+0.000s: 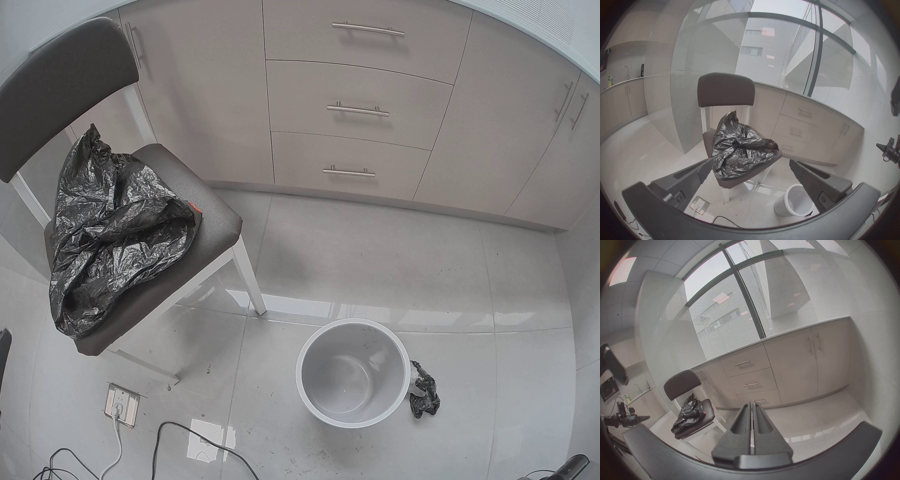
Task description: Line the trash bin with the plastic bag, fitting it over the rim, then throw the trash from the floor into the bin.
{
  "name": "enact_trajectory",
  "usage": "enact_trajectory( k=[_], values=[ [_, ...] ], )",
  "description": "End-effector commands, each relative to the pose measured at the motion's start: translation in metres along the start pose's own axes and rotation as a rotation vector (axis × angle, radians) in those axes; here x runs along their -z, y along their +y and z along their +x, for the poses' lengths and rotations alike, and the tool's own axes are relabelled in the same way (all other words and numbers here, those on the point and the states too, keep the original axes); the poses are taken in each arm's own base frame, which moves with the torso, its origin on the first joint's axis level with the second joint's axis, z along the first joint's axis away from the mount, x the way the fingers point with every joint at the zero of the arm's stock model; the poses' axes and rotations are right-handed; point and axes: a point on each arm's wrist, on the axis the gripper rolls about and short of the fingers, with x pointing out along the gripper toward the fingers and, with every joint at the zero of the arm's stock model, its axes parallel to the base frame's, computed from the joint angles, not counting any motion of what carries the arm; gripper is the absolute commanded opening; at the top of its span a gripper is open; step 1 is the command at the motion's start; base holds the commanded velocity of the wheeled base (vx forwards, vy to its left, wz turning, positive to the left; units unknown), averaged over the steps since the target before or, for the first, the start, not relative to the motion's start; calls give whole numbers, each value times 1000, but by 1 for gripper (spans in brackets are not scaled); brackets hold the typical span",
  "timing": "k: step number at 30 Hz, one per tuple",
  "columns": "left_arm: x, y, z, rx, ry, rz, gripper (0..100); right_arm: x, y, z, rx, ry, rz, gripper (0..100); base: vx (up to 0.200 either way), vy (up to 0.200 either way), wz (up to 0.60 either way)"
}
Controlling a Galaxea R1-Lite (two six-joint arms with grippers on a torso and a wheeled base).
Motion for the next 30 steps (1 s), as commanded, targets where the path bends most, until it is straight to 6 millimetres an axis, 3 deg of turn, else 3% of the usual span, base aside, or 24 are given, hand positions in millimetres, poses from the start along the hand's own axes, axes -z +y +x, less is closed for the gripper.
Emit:
enact_trajectory(
  k=[1,2,3,4,7,13,25,30],
  values=[
    [-9,17,139,-240,334,71,100,93,-27,144,14,312,189,0,0,0,0],
    [-2,31,158,-301,366,82,100,103,-29,151,31,328,191,0,0,0,0],
    [-1,32,159,-306,368,81,100,104,-29,151,33,329,191,0,0,0,0],
    [8,47,177,-355,400,63,100,112,-31,155,55,344,189,0,0,0,0],
    [26,69,192,-423,431,41,100,115,-33,157,63,348,190,0,0,0,0],
    [47,81,197,-442,440,24,100,115,-31,155,59,346,191,0,0,0,0],
    [62,104,189,-412,495,-180,100,116,-27,154,36,355,194,0,0,0,0],
    [58,111,192,-288,478,-342,100,117,-27,153,37,357,194,0,0,0,0]
  ],
)
